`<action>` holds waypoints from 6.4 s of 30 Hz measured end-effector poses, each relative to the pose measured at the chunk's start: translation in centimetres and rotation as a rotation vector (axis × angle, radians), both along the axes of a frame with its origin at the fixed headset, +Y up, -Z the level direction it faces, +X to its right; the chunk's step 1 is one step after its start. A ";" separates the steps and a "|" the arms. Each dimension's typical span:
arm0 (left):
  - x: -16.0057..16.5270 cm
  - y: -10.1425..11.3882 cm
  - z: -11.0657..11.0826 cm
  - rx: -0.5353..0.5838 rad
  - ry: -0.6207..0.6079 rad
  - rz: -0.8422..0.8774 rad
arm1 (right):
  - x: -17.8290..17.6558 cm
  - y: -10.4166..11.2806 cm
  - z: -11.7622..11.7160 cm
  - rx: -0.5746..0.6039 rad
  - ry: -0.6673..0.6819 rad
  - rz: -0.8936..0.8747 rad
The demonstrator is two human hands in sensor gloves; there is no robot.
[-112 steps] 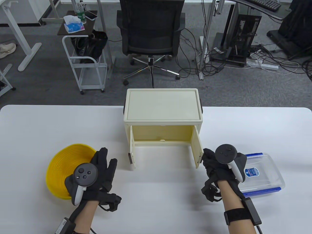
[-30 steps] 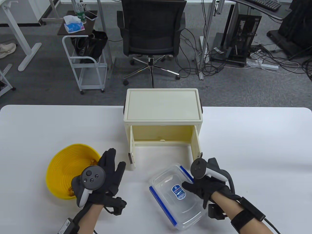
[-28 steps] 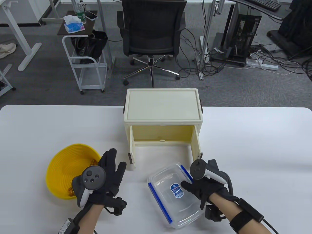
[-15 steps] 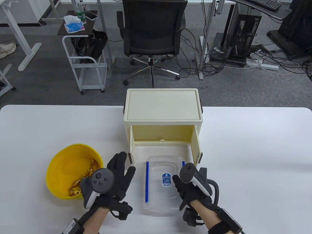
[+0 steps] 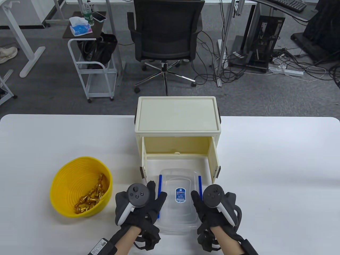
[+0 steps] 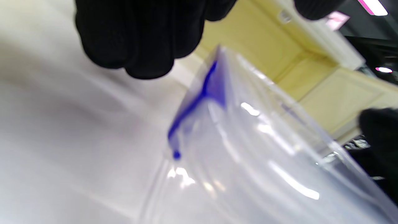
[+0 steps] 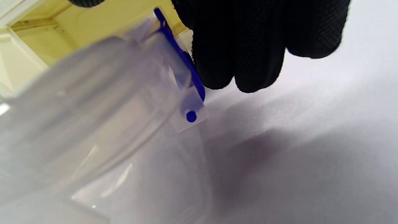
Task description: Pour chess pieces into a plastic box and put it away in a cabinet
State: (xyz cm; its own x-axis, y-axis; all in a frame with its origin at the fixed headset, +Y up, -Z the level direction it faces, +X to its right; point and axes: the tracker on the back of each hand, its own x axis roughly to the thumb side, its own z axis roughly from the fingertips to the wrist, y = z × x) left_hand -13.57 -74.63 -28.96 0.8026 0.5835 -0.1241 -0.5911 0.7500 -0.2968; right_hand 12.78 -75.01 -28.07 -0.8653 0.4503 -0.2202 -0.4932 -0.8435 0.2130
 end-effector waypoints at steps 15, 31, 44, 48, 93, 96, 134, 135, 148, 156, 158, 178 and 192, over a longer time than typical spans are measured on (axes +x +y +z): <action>0.1 -4.5 -0.7 -0.129 0.103 0.173 | 1.0 -3.1 -0.5 -0.088 0.009 -0.338; -0.8 -5.6 -1.4 -0.263 0.008 0.348 | 2.0 -4.3 -1.3 -0.180 0.101 -0.534; -1.7 -6.4 -1.8 -0.362 -0.048 0.530 | 3.0 -5.4 -1.8 -0.250 0.159 -0.715; -1.8 -6.4 -1.8 -0.359 -0.051 0.531 | 3.1 -5.5 -1.8 -0.265 0.162 -0.748; -0.2 -0.6 0.3 0.072 0.063 -0.242 | 2.9 -0.3 -0.5 -0.112 0.038 -0.133; 0.3 -0.6 0.8 0.085 0.008 -0.188 | 2.2 0.5 -0.1 -0.053 0.076 -0.047; -0.4 5.1 2.3 0.192 -0.064 0.526 | 1.9 6.8 2.0 0.245 0.111 -0.617; -0.5 5.3 2.3 0.212 -0.067 0.560 | 1.9 6.8 1.9 0.264 0.114 -0.676; -0.9 6.3 2.7 0.295 -0.086 0.757 | 1.9 5.8 1.2 0.273 0.227 -1.198; -1.1 6.1 2.5 0.271 -0.066 0.741 | 2.6 7.0 1.4 0.472 0.259 -1.177; -1.2 6.1 2.5 0.263 -0.060 0.736 | 3.4 7.9 1.7 0.580 0.245 -1.104; -1.4 6.0 2.3 0.247 -0.043 0.707 | 12.2 6.7 1.5 0.817 -0.195 0.486; -1.5 6.0 2.1 0.246 -0.035 0.700 | 12.8 -0.5 -0.5 0.369 -0.067 0.772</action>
